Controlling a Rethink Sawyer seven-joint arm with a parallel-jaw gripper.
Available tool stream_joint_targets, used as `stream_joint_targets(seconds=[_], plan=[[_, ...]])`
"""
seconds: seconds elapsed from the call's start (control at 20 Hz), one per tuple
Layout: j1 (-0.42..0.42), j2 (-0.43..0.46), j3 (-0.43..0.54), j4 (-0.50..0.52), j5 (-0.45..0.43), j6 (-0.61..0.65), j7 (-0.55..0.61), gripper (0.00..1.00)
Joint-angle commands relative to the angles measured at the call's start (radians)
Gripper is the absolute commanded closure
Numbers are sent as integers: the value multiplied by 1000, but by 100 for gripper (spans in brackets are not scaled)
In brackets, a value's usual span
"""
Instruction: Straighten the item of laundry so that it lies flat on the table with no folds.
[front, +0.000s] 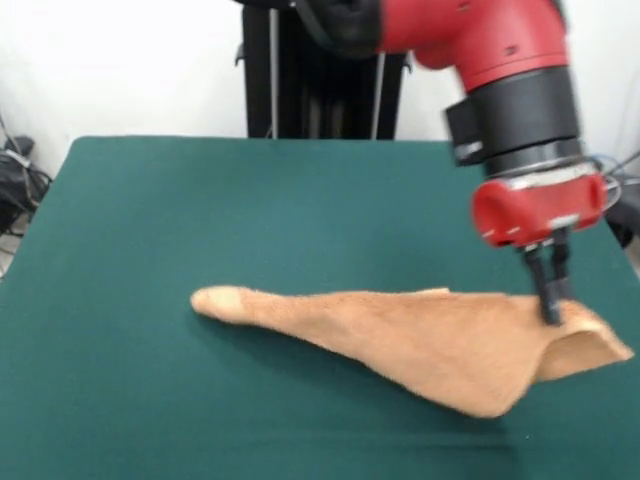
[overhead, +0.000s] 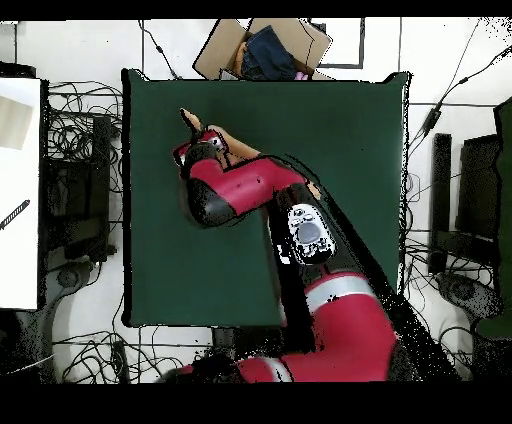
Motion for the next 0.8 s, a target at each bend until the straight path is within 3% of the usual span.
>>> stream_joint_targets(seconds=[0.05,0.45,0.5,0.65,0.8], plan=[[155,-72,-297,98,141,-152,285,100],[131,-54,-271,131,206,-182,223,100],[107,-53,-242,136,206,-162,221,100],[-80,-31,-20,142,152,-15,147,100],[-184,20,87,116,119,16,99,100]])
